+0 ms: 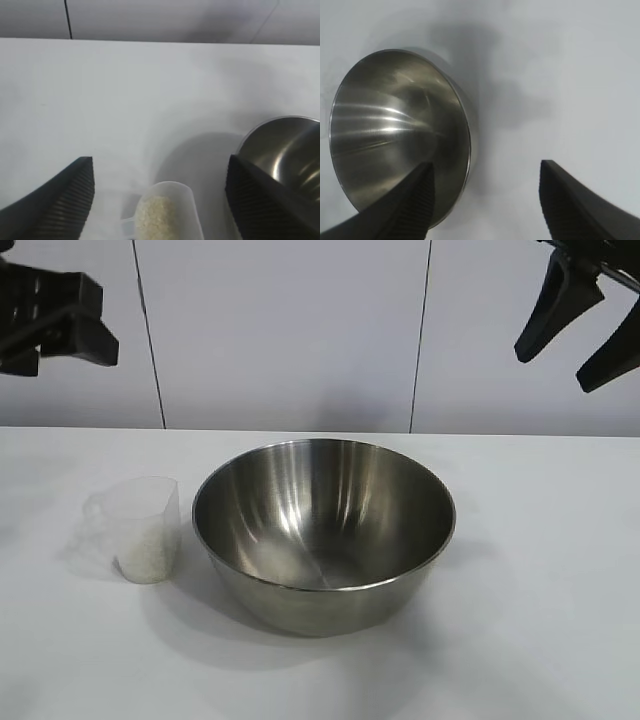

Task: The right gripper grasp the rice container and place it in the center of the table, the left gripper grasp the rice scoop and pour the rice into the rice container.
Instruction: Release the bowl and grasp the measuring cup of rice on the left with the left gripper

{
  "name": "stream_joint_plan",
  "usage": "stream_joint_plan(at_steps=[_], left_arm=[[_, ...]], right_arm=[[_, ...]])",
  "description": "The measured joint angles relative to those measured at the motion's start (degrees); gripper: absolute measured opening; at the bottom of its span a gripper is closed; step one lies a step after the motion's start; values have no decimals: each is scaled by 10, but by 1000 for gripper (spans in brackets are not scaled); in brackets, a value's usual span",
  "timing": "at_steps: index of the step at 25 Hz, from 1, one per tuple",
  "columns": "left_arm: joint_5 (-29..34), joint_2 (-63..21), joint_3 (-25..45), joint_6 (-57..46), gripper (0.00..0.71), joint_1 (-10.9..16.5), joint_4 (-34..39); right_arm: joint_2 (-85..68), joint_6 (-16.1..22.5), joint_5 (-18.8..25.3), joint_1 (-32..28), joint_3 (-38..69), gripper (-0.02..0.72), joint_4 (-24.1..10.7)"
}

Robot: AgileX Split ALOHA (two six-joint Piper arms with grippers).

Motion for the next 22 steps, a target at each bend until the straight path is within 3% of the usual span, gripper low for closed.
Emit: stream_joint_plan(at_steps=[5,13,22], left_arm=[[-186,-6,133,0,533,-41,4],[-299,2,215,1,533,-43,11],[-534,176,275,-21,533,-43,65]], right_arm=[[0,0,-1,0,0,422,0],[0,0,-1,0,0,422,0],[0,0,-2,0,0,422,-2]])
